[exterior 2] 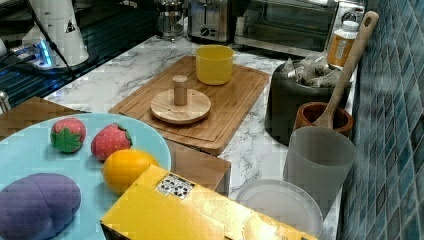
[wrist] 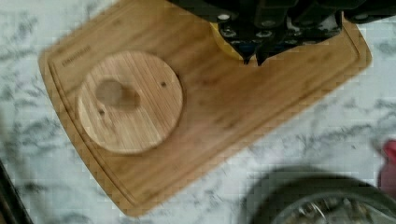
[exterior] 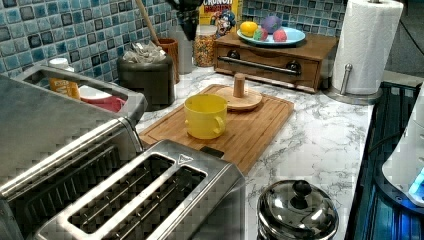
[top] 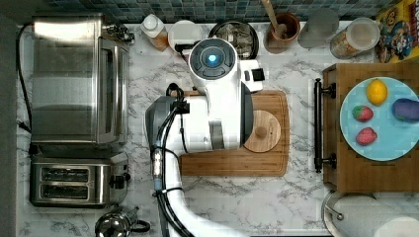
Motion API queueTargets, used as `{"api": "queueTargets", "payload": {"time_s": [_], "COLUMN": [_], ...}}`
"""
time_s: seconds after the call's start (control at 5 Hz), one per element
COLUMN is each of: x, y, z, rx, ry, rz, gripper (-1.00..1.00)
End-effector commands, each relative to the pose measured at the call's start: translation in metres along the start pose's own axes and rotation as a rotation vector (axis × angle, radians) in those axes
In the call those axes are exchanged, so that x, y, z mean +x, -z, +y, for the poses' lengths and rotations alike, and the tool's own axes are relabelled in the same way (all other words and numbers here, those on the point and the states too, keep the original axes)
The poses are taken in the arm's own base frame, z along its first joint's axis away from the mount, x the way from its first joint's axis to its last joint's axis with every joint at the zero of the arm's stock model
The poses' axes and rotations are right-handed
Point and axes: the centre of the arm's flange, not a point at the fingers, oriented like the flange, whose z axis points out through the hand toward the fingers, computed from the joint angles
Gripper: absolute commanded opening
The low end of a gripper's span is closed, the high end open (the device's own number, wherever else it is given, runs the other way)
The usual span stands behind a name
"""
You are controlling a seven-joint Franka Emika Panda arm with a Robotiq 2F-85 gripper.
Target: Get a tea bag.
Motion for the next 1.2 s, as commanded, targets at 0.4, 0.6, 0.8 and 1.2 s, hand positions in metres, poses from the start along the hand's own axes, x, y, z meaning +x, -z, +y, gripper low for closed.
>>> {"api": "queueTargets", "payload": {"time_s": [0.4,0.6,0.8,1.2], "x": [0.039,0.050,0.069,0.098], "y": [0.097,0.092,0.084,0.088], "z": [-0.015,-0.028,-0.045,-0.059], "rx": [0.204,0.181,0.152,0.181], "ry": [-0.063,-0.059,-0.046,-0.076], "rz": [0.389,0.422,0.402,0.430], "gripper": [-1.00,0.02,1.00,1.00]}}
